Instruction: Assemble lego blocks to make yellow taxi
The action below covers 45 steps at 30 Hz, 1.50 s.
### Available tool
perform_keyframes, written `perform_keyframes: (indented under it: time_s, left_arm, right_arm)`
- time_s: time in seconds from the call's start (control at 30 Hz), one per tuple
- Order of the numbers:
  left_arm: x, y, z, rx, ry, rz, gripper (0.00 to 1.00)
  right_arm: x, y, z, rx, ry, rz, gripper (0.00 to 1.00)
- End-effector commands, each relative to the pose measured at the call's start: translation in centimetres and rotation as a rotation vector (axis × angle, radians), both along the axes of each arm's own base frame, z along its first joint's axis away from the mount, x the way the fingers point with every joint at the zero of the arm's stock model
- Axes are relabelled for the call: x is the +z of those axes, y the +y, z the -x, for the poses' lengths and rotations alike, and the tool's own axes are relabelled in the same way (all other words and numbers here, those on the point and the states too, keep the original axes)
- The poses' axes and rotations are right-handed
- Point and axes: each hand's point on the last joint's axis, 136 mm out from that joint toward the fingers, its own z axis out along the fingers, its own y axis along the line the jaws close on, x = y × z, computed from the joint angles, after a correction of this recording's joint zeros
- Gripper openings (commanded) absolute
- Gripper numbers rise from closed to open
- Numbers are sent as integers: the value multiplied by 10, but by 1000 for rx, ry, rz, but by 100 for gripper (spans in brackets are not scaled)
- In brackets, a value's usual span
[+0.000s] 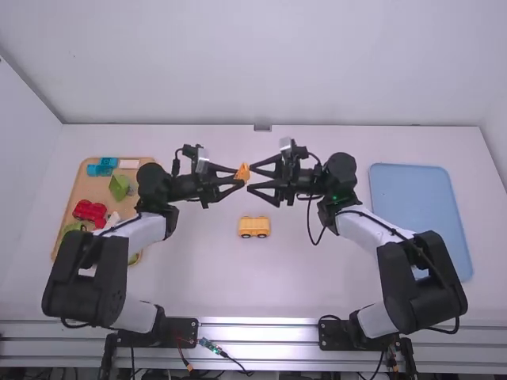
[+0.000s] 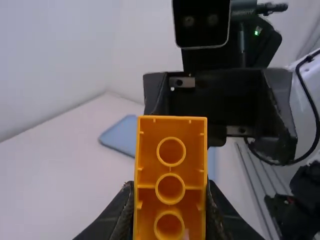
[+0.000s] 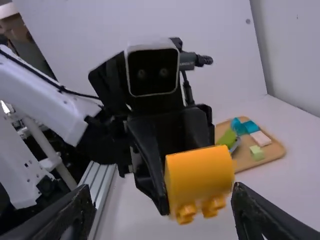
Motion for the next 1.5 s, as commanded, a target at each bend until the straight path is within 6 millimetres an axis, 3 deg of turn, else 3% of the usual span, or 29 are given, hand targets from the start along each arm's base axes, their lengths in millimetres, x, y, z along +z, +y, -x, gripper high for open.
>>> perform_keyframes:
  time_s: [0.0,0.37,0.57,0.97,1.3,1.4,1.43,1.47]
  left_arm:
    - [1,-1,0,-12,114,51,2]
    - [15,1,-7,28,134,131,2]
    - [23,0,1,-5,106,139,2]
    - [23,-21,16,-73,75,123,2]
    - [22,-21,18,-89,75,114,2]
    - [22,-21,18,-89,75,114,3]
    - [22,-22,18,-90,75,114,5]
    - [22,-21,18,-89,76,114,22]
  right_arm:
    - [7,0,5,7,-7,-12,69]
    - [21,-2,-1,-39,-27,-54,64]
    - [24,-2,-5,-57,-12,-66,64]
    - [23,-3,-13,-98,56,-73,64]
    - [24,-3,-13,-98,54,-74,37]
    - [23,-3,-13,-98,55,-74,19]
    - [23,-3,-13,-98,55,-74,17]
    - [24,-3,-13,-98,54,-74,8]
